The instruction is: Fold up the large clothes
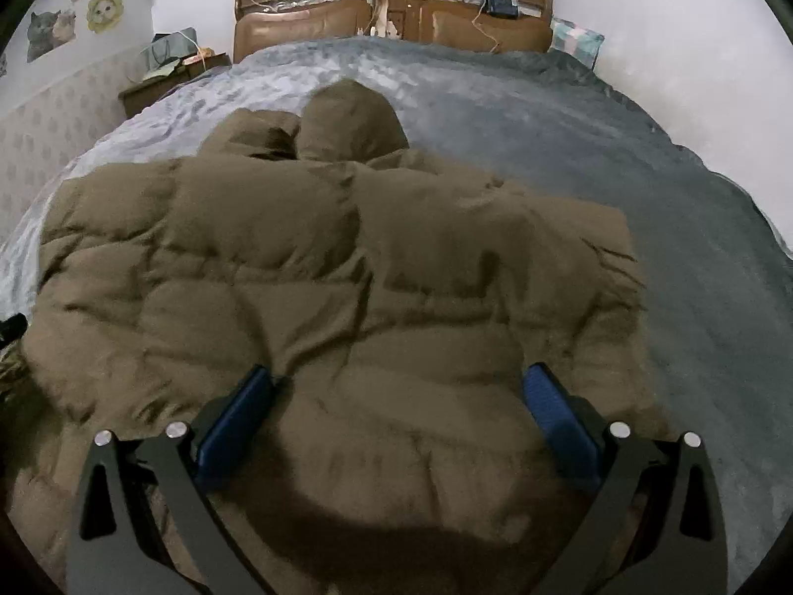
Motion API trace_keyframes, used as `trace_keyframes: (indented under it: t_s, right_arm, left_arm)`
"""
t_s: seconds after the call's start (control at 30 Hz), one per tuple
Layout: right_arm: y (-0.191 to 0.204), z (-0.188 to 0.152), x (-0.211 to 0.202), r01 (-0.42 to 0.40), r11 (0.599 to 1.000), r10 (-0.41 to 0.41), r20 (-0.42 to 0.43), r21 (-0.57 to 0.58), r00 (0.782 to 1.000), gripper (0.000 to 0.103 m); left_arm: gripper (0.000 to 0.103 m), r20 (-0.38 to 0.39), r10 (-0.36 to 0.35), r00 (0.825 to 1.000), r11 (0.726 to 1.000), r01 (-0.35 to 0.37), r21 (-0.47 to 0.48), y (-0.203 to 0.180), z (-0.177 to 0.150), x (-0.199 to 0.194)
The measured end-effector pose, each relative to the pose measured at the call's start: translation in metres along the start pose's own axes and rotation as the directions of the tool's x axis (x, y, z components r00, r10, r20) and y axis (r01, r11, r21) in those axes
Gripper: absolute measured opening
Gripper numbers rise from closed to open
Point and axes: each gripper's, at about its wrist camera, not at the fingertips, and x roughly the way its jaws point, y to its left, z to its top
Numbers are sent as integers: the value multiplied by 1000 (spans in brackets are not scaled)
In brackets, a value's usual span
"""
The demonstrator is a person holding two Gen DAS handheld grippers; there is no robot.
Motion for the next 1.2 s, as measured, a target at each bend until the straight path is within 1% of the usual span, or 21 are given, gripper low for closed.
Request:
trace_keyframes:
  t_s: [0.07, 0.17, 0.2, 0.27, 0.33, 0.4, 0.47, 0.57, 0.6, 0.63, 0.67, 0.73, 0.77, 0.87, 0.93, 0.97, 1.0, 1.07, 1.13, 1.17, 1.2]
  right_arm:
    - [1, -10, -24, -17, 1000, 17, -1, -22, 1000, 101]
    - [2, -20, -60, -33, 998, 33, 4, -58, 999, 101]
    - [0, -27, -81, -40, 997, 42, 25, -62, 999, 101]
    - [-5, -42, -114, -69, 995, 73, 60, -65, 996, 101]
    - [-15, -59, -145, -55, 996, 61, 99, -64, 993, 101]
    - [-28, -78, -171, -8, 999, 15, 125, -54, 992, 101]
    - [-39, -92, -191, 7, 998, 2, 139, -61, 990, 101]
    - [-70, -116, -227, 91, 990, -74, 156, -108, 985, 101]
    - [-86, -128, -237, 110, 988, -93, 149, -107, 984, 101]
    - [-102, -142, -244, 123, 988, -112, 122, -90, 986, 101]
    - [-113, -153, -247, 122, 990, -115, 98, -71, 989, 101]
    - [-135, -181, -254, 70, 998, -69, 53, -10, 996, 101]
    - [-140, -190, -255, 55, 998, -55, 38, 9, 998, 101]
    - [-143, -213, -254, 29, 999, -29, 7, 46, 1000, 101]
    - [-137, -222, -250, -20, 996, 20, -8, 85, 1000, 101]
    - [-135, -224, -248, -44, 994, 46, -13, 104, 999, 101]
    - [-130, -225, -247, -43, 993, 45, -16, 106, 999, 101]
    - [-124, -223, -243, -26, 995, 28, -24, 98, 999, 98]
    - [-126, -221, -237, -67, 987, 74, -43, 146, 996, 79]
    - [-127, -221, -234, -88, 981, 99, -56, 175, 993, 74]
    - [-126, -221, -231, -94, 979, 107, -61, 182, 992, 65]
  left_arm:
    - [100, 31, 11, 999, 1000, -12, 15, 1, -1, -23]
    - [100, 41, 0, 999, 1000, 0, 4, 4, -8, -56]
    - [100, 43, -5, 999, 1000, 4, 16, 2, -12, -65]
    - [100, 33, 20, 999, 997, -22, 80, -1, -31, -86]
    - [100, 24, 47, 999, 991, -50, 127, 5, -50, -104]
    - [100, 25, 81, 996, 983, -84, 161, 14, -65, -125]
    - [100, 36, 121, 992, 963, -126, 238, 24, -75, -144]
    - [100, 84, 187, 979, 904, -205, 376, 47, -90, -174]
    - [100, 73, 181, 981, 893, -195, 406, 62, -100, -187]
    - [100, 49, 161, 986, 898, -167, 407, 79, -108, -197]
    - [100, 27, 139, 990, 906, -138, 400, 90, -114, -204]
    - [100, -10, 78, 997, 931, -69, 358, 110, -132, -221]
    - [100, -18, 64, 998, 938, -54, 343, 114, -138, -225]
    - [100, -40, 19, 999, 963, -8, 269, 123, -155, -230]
    - [100, -72, -26, 997, 971, 42, 237, 122, -162, -227]
    - [100, -94, -58, 994, 969, 79, 233, 119, -165, -223]
    - [100, -119, -86, 989, 965, 113, 237, 113, -167, -219]
    - [100, -139, -86, 986, 960, 120, 252, 103, -170, -215]
    - [100, -170, -133, 976, 959, 170, 227, 98, -178, -213]
    - [100, -189, -158, 969, 960, 196, 200, 98, -179, -209]
    - [100, -214, -186, 959, 960, 224, 169, 97, -184, -203]
